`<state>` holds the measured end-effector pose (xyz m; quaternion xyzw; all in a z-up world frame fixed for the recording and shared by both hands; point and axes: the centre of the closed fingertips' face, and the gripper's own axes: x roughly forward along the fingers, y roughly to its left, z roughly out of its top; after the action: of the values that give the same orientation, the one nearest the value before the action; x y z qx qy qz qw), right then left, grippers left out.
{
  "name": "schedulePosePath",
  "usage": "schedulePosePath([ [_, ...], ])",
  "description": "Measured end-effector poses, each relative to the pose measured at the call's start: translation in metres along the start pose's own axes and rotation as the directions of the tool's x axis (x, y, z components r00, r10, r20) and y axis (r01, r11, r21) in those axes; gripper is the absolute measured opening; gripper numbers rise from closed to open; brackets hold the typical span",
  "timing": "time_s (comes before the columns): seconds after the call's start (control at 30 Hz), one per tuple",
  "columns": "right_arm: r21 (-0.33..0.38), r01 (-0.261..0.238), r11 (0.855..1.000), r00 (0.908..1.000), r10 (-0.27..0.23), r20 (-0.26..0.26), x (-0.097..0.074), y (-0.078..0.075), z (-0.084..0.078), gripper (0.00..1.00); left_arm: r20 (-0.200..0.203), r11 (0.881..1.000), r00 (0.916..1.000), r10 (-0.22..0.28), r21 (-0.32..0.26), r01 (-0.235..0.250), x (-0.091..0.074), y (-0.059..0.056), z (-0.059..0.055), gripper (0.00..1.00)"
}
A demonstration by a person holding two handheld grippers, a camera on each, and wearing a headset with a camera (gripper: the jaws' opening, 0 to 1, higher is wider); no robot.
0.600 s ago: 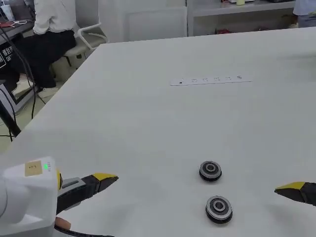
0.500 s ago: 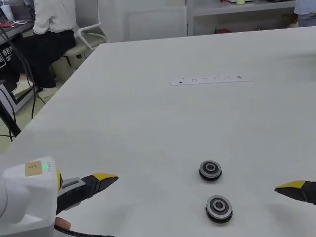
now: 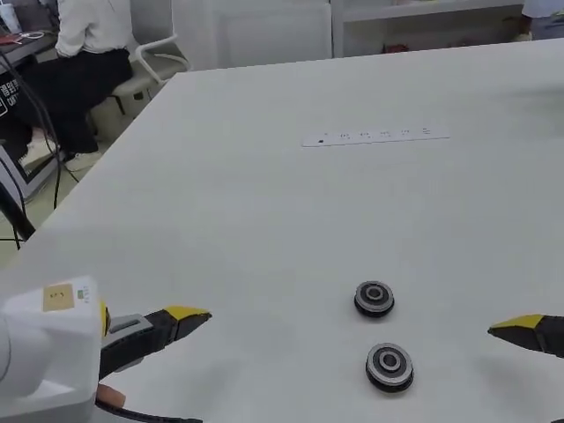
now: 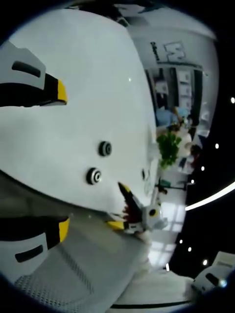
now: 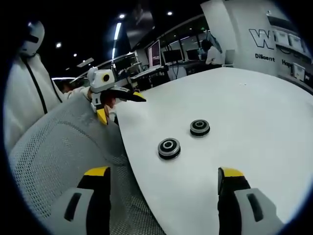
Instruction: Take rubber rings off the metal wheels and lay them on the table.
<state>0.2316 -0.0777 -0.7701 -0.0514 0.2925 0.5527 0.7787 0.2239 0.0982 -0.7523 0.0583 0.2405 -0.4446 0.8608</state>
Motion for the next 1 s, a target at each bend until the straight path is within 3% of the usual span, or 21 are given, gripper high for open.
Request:
schedulePosePath([
  [0.17,-0.014,0.008,1.0,1.0,-0.008,0.001,-0.003,-0.003,0.003,0.87,-0.03,0.999,0.9994,-0.018,0.033,0.019,-0.002,-0.003,0.003,0.96],
  [0.33,-0.032,0.021,0.999,0.9998,-0.021,-0.001,-0.009,-0.009,0.012,0.88,-0.019,0.997,0.9992,-0.035,0.069,0.036,-0.007,-0.004,0.02,0.95],
  [0.53,-0.103,0.044,0.994,0.9986,-0.041,0.034,-0.026,-0.013,0.045,0.88,0.012,0.994,0.9999,-0.01,0.113,0.009,-0.012,0.009,0.049,0.95],
  [0.67,-0.146,0.051,0.988,0.998,-0.045,0.043,-0.031,-0.012,0.06,0.87,-0.005,0.989,0.9999,-0.014,0.144,0.014,-0.005,0.014,0.056,0.94],
  [0.87,-0.211,0.02,0.977,0.9998,-0.018,0.009,-0.026,-0.005,0.072,0.85,0.023,0.982,0.9989,-0.041,0.185,0.036,0.01,0.017,0.081,0.92],
  [1.0,-0.235,0.001,0.972,0.9999,0.001,0.012,-0.023,-0.001,0.083,0.83,0.032,0.977,0.9974,-0.064,0.206,0.056,0.018,0.015,0.095,0.92],
])
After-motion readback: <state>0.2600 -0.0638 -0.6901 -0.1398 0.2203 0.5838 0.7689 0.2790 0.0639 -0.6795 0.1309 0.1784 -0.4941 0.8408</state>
